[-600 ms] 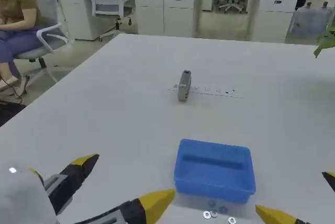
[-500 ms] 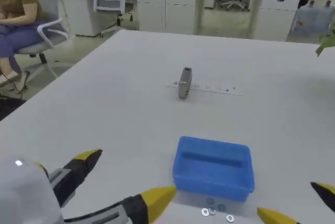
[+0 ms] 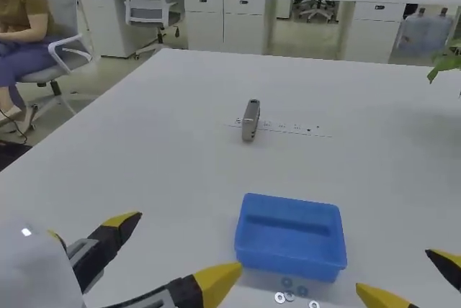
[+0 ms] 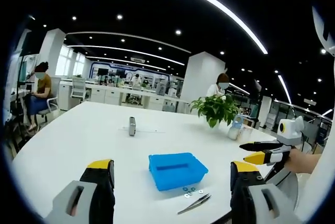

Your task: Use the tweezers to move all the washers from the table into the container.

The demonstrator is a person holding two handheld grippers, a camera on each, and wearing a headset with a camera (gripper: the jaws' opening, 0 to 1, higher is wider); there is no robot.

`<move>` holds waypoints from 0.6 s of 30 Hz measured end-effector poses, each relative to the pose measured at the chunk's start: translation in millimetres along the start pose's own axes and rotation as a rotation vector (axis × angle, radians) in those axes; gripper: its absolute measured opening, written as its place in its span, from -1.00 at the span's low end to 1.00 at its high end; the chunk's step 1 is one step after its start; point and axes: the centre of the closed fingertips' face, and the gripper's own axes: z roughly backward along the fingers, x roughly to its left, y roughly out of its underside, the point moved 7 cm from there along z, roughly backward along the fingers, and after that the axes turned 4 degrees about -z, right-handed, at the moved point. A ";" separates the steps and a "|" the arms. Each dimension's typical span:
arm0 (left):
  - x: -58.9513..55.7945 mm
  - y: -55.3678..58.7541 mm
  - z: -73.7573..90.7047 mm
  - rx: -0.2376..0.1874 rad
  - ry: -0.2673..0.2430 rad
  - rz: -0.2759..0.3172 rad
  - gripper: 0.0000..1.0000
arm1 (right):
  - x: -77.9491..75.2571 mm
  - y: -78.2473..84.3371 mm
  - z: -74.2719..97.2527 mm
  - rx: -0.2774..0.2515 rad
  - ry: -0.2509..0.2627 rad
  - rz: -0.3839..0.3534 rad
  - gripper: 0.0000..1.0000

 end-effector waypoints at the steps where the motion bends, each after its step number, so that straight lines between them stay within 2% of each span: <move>1: 0.0 -0.5 0.0 -0.003 0.000 -0.001 0.88 | -0.5 -0.3 0.6 -0.002 0.001 0.001 0.23; 6: -0.2 0.3 -0.6 -0.004 -0.013 -0.002 0.90 | -3.3 -1.4 4.7 -0.009 0.015 0.005 0.19; 12: -0.8 0.4 -0.7 -0.002 0.004 -0.012 0.87 | -7.3 -2.9 14.9 -0.045 0.063 -0.007 0.14; 18: 2.3 4.6 -0.3 0.015 0.013 -0.011 0.84 | -11.1 -3.4 18.8 -0.043 0.092 0.004 0.14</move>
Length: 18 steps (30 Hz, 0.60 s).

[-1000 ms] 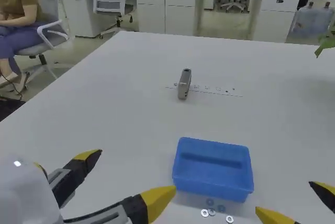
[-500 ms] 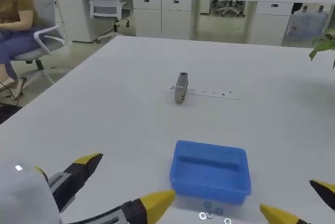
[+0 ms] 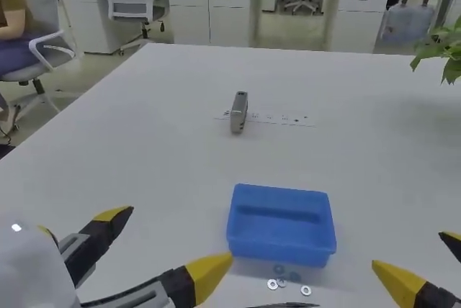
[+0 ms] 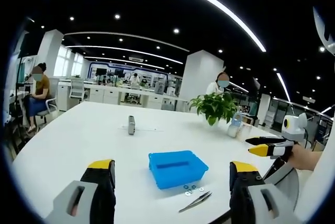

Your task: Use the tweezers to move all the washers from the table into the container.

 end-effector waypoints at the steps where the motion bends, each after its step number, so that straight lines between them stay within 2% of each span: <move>1: 0.4 0.9 -0.7 0.003 0.001 0.001 0.83 | -0.7 0.2 0.2 0.000 0.002 0.001 0.13; 10: 2.2 6.4 -15.9 0.033 0.032 0.006 0.75 | -9.1 2.6 -10.0 0.026 0.027 0.009 0.09; 18: 12.7 13.1 -30.8 0.077 0.053 0.004 0.74 | -22.9 0.4 -24.4 0.031 0.052 0.008 0.09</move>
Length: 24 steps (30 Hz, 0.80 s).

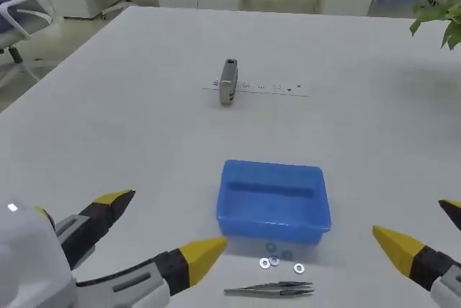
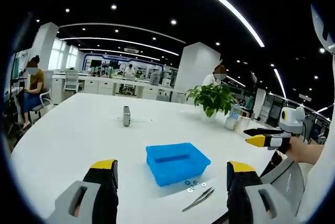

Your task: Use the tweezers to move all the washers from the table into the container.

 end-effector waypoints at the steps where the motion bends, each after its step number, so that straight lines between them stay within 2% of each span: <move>1: 1.2 0.1 -1.1 0.004 0.002 0.000 0.74 | -1.3 0.5 -1.6 0.002 0.001 -0.003 0.09; 5: 6.6 0.8 -7.2 0.013 0.000 0.005 0.73 | -9.4 4.6 -13.4 0.023 -0.001 -0.011 0.09; 11: 7.7 5.9 -21.2 0.054 0.026 0.002 0.70 | -7.8 9.7 -22.8 0.059 -0.017 -0.003 0.09; 14: 7.4 7.5 -28.1 0.060 0.046 0.002 0.63 | -6.5 15.8 -29.3 0.089 -0.036 -0.005 0.07; 16: 6.0 12.6 -33.3 0.088 0.081 -0.022 0.49 | -4.0 21.6 -31.9 0.131 -0.070 0.022 0.01; 18: 2.8 22.9 -38.4 0.149 0.146 -0.059 0.30 | 0.4 30.7 -36.1 0.189 -0.118 0.076 -0.07; 19: -1.7 28.8 -41.8 0.171 0.205 -0.036 0.13 | 3.8 35.4 -38.0 0.215 -0.153 0.080 -0.14; 20: -4.8 32.3 -43.7 0.186 0.244 -0.016 0.01 | 7.7 42.8 -40.5 0.262 -0.194 0.082 -0.19; 21: -7.7 36.0 -45.5 0.208 0.285 -0.024 -0.07 | 9.2 46.0 -42.6 0.281 -0.213 0.107 -0.22; 22: -10.1 42.5 -48.0 0.257 0.324 -0.069 -0.14 | 11.6 49.2 -44.5 0.300 -0.232 0.132 -0.27; 24: -14.3 53.2 -52.0 0.334 0.364 -0.153 -0.20 | 19.7 56.3 -48.3 0.343 -0.303 0.164 -0.38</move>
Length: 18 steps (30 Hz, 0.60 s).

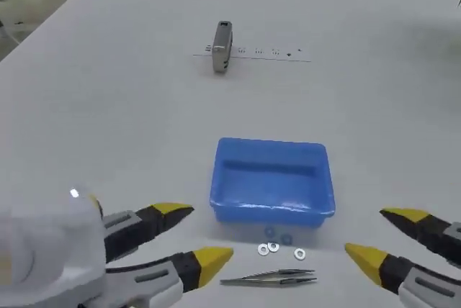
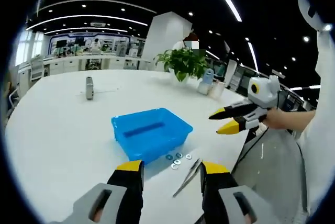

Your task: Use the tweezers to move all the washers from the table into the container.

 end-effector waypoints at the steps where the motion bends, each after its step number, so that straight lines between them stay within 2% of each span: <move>1: -0.8 1.6 -1.6 0.016 0.010 -0.012 -0.23 | 2.8 0.8 -3.1 0.019 -0.025 0.024 -0.44; 3: -3.4 9.1 -9.2 0.079 0.042 -0.061 -0.29 | 10.2 4.1 -12.7 0.088 -0.077 0.108 -0.51; 4: -4.9 13.0 -13.2 0.108 0.061 -0.079 -0.35 | 12.7 4.4 -16.7 0.104 -0.093 0.139 -0.55; 7: -5.7 21.7 -21.4 0.150 0.087 -0.114 -0.53 | 22.0 8.2 -29.6 0.171 -0.158 0.218 -0.60; 8: -4.9 26.6 -24.2 0.181 0.093 -0.134 -0.57 | 25.5 9.5 -35.2 0.199 -0.182 0.266 -0.61; 12: -4.5 32.4 -31.7 0.230 0.107 -0.180 -0.70 | 36.3 13.3 -50.8 0.279 -0.267 0.385 -0.71; 14: -6.4 32.0 -33.6 0.268 0.114 -0.245 -0.75 | 39.3 15.8 -56.5 0.307 -0.295 0.413 -0.74; 17: -7.7 31.2 -37.7 0.292 0.121 -0.294 -0.91 | 41.8 18.3 -64.4 0.346 -0.321 0.472 -0.76; 18: -7.5 31.2 -38.4 0.293 0.106 -0.284 -1.00 | 42.0 19.0 -67.2 0.356 -0.322 0.490 -0.75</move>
